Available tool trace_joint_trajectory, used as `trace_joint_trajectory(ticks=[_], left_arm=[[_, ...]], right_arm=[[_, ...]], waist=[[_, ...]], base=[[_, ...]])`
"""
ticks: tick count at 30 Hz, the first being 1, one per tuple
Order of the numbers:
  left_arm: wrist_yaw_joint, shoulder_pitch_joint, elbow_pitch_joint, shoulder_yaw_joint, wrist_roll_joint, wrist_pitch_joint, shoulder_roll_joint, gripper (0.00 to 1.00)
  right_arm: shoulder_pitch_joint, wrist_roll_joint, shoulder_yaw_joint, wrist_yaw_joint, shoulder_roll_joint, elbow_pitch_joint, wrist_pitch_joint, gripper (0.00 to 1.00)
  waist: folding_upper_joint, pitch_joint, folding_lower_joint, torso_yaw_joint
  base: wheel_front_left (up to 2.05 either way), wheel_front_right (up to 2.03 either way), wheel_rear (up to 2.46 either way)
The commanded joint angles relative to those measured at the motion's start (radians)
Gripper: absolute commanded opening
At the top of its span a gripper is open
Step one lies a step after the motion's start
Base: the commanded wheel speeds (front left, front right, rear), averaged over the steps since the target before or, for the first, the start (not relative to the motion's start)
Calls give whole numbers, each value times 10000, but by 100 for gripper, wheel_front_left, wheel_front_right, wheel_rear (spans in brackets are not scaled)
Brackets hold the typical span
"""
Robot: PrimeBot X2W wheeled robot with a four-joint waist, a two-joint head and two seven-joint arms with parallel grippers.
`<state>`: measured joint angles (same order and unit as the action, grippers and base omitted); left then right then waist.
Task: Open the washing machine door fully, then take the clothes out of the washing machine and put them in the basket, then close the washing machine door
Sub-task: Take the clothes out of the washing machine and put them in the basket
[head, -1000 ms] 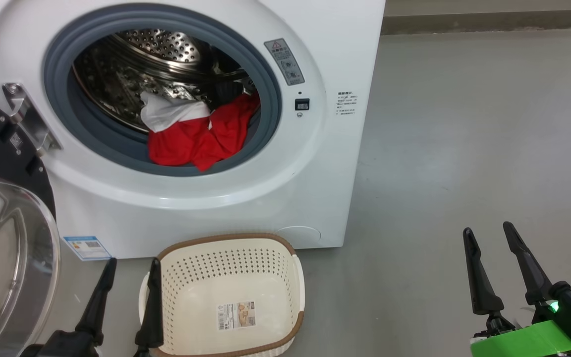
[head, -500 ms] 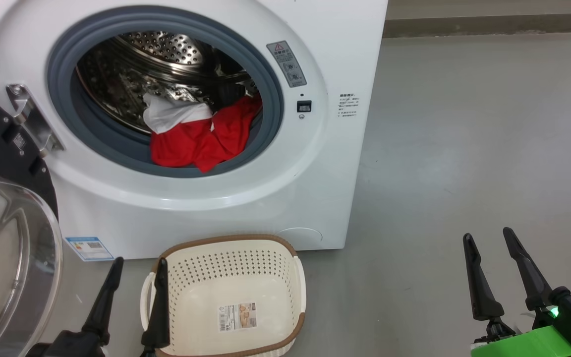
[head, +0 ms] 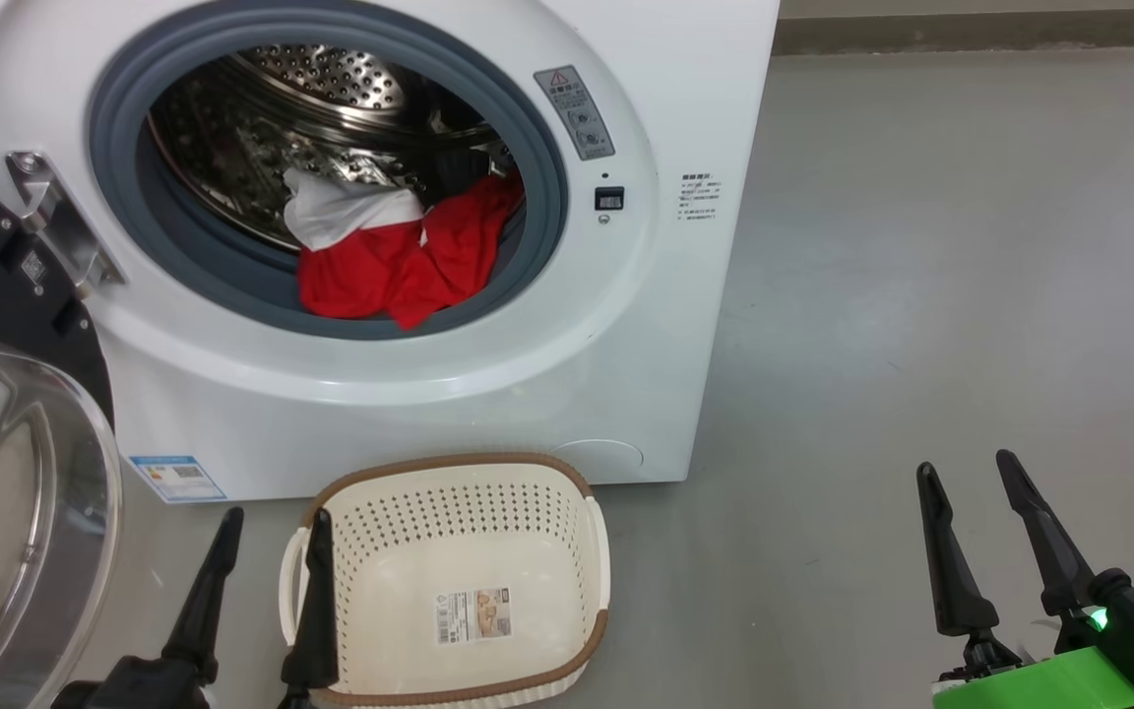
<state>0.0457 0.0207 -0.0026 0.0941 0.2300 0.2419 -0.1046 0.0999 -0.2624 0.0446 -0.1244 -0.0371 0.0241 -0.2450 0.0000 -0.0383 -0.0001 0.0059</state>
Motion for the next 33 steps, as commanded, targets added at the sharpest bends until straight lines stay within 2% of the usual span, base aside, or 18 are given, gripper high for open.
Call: trace_joint_trajectory(ticks=[1,19,33], left_arm=[[127,-232,-302,-303,39,17,-51,100],[239,-958,-54,-151,222,-17,23,100],[2,-2861,848,-257,756,-186,-32,100]], right_arm=[[-214,-12,-309,-63,-131,295,17,100],[-751,29,-491,-63,-131,359,-55,100],[-1433,80,-648,-63,-131,327,-118,100]], waist=[[0,-42,1,8],[0,-1154,1,122],[0,-2312,1,-109]], base=[[0,0,0],[0,0,0],[0,0,0]])
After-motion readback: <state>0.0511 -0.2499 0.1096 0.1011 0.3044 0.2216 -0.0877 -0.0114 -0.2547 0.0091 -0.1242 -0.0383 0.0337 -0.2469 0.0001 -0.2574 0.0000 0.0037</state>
